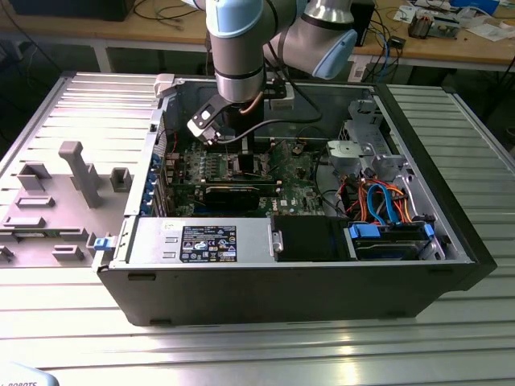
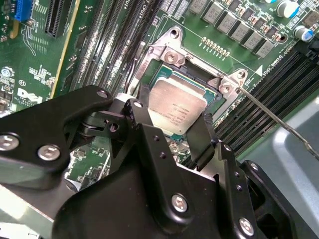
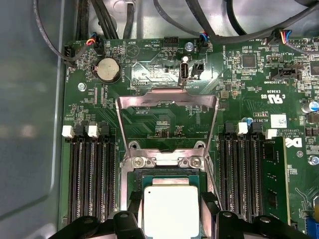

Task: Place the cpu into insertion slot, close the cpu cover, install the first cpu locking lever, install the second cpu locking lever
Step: 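Place the cpu into insertion slot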

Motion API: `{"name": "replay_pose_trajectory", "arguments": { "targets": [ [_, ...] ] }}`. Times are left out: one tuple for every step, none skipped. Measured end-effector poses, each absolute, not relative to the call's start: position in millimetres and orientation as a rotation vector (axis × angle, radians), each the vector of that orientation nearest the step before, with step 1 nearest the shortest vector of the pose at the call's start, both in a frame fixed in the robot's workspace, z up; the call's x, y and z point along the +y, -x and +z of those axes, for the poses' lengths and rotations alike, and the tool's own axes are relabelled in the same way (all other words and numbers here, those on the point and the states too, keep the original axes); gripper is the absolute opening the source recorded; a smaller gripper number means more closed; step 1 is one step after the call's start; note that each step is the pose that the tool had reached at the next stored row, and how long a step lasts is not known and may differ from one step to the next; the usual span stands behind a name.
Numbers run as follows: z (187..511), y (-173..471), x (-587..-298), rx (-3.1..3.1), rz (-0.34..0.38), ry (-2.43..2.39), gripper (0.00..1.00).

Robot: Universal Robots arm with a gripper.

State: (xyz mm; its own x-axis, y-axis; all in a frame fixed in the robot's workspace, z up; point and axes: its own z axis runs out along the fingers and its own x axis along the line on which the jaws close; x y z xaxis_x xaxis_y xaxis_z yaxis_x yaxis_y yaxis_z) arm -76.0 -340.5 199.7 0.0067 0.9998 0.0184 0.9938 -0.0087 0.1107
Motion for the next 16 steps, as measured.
{"name": "replay_pose_trajectory", "arguments": {
  "targets": [
    [199.7,76.0,-340.4,2.161,0.140,-2.184,0.54],
    [199.7,75.7,-340.2,2.152,0.140,-2.192,0.54],
    [199.7,75.5,-340.0,2.147,0.139,-2.197,0.54],
    [199.7,75.5,-339.9,2.146,0.139,-2.198,0.54],
    [199.6,75.5,-339.7,2.146,0.139,-2.198,0.54],
    [199.6,75.2,-339.2,2.146,0.139,-2.198,0.54],
    [199.4,75.2,-338.9,2.146,0.139,-2.198,0.54],
    [199.1,75.1,-338.7,2.146,0.139,-2.198,0.54],
    [198.7,75.1,-338.7,2.146,0.139,-2.198,0.54],
    [197.8,75.2,-338.8,2.146,0.138,-2.198,0.54],
    [196.8,75.2,-338.8,2.146,0.138,-2.198,0.54],
    [196.5,75.2,-338.8,2.146,0.138,-2.198,0.54],
    [196.4,75.1,-338.8,2.146,0.138,-2.198,0.54],
    [196.3,75.1,-338.7,2.146,0.139,-2.198,0.54],
    [196.3,75.1,-338.7,2.146,0.139,-2.198,0.54],
    [196.3,75.1,-338.7,2.146,0.139,-2.198,0.54]
  ]
}}
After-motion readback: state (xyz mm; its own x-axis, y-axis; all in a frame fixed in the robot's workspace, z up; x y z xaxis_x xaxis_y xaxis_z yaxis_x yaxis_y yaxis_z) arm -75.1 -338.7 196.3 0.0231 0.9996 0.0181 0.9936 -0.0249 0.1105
